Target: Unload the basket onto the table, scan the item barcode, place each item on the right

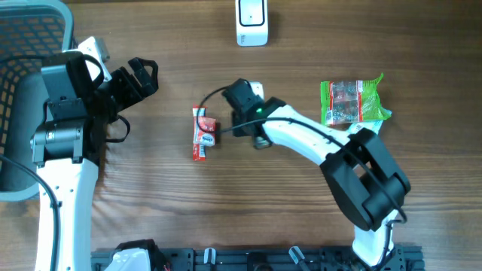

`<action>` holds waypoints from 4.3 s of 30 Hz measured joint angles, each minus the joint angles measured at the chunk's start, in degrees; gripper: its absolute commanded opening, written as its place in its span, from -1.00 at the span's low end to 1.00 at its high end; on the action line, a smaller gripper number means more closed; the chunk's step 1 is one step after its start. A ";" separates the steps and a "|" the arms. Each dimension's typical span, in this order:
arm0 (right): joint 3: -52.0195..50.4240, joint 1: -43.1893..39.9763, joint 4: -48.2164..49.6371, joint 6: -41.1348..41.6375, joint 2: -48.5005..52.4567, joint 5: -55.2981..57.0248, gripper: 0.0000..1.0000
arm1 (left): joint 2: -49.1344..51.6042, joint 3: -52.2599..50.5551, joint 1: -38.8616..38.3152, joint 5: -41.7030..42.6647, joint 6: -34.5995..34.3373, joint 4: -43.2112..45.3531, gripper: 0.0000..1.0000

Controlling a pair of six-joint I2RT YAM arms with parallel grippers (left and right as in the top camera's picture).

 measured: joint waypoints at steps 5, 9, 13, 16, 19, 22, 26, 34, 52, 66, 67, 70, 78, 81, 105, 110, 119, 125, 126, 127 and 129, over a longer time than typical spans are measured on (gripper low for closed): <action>0.11 -5.84 -10.16 -2.32 -4.79 3.48 -0.91 | 0.00 0.00 -0.02 0.00 0.00 0.02 1.00; 0.66 -11.19 -11.47 -10.51 -8.72 1.75 -0.54 | 0.00 0.00 0.00 0.00 0.00 0.00 1.00; 0.94 -14.43 -15.82 -17.51 -9.27 -2.80 -0.13 | 0.00 0.00 0.00 -0.02 0.00 0.00 1.00; 0.94 -17.00 -17.49 -18.32 -9.27 -6.08 -0.14 | 0.00 0.00 0.00 0.00 0.00 0.02 0.99; 0.94 -20.90 -18.03 -18.43 -9.27 -11.21 -0.07 | 0.00 0.00 0.00 0.00 0.00 0.00 1.00; 0.94 -22.69 -18.40 -17.51 -9.27 -14.58 -0.02 | 0.00 0.00 0.00 0.00 0.00 0.00 1.00; 0.92 -19.54 -18.47 -14.45 -9.27 -14.84 0.14 | 0.00 0.00 0.00 0.00 0.00 0.00 1.00; -2.64 -9.44 -17.88 -5.03 -9.27 -3.06 0.36 | 0.00 0.00 0.00 0.00 0.00 0.00 1.00; -12.24 -9.16 -5.27 -3.48 -8.94 0.68 0.01 | 0.00 0.00 0.00 0.00 0.00 0.00 1.00; -13.25 -9.16 -2.75 -5.35 -8.79 0.68 -0.49 | 0.00 0.00 0.00 0.00 0.00 0.00 1.00; -13.16 -9.16 -3.21 -6.21 -8.79 0.50 -0.59 | 0.00 0.00 0.00 0.00 0.00 0.00 1.00; -12.11 -9.16 -5.70 -8.63 -9.46 -0.61 -0.69 | 0.00 0.00 0.00 0.00 0.00 0.02 1.00; -8.28 -9.40 -10.05 -12.44 -16.98 -6.45 -0.60 | 0.00 0.00 0.00 0.00 0.00 0.00 1.00; -2.91 -10.25 -14.23 -14.16 -19.98 -11.39 -0.59 | 0.00 0.00 0.00 -0.02 0.00 0.00 1.00; 59.19 -17.03 -22.08 -15.26 10.40 -50.34 -0.60 | 0.00 0.00 0.00 0.00 0.00 0.00 1.00; 59.10 -21.68 -5.64 -9.44 22.32 -59.95 -0.60 | 0.00 0.00 0.00 0.00 0.00 -0.02 1.00; 59.08 -26.86 17.14 2.40 34.03 -69.05 -0.58 | 0.00 0.00 0.00 0.00 0.00 0.04 1.00; 59.08 -27.47 23.76 9.25 38.64 -72.57 -0.58 | 0.00 0.00 0.00 0.00 0.00 0.00 1.00; 59.08 -27.45 23.78 9.70 39.10 -72.72 -0.58 | 0.00 0.00 0.00 0.00 0.00 0.02 1.00; 59.08 -27.39 23.82 10.12 39.65 -72.87 -0.57 | 0.00 0.00 -0.02 0.00 0.00 0.02 1.00; 59.08 -27.34 23.93 10.73 40.70 -73.00 -0.58 | 0.00 0.00 0.00 0.00 0.00 0.02 1.00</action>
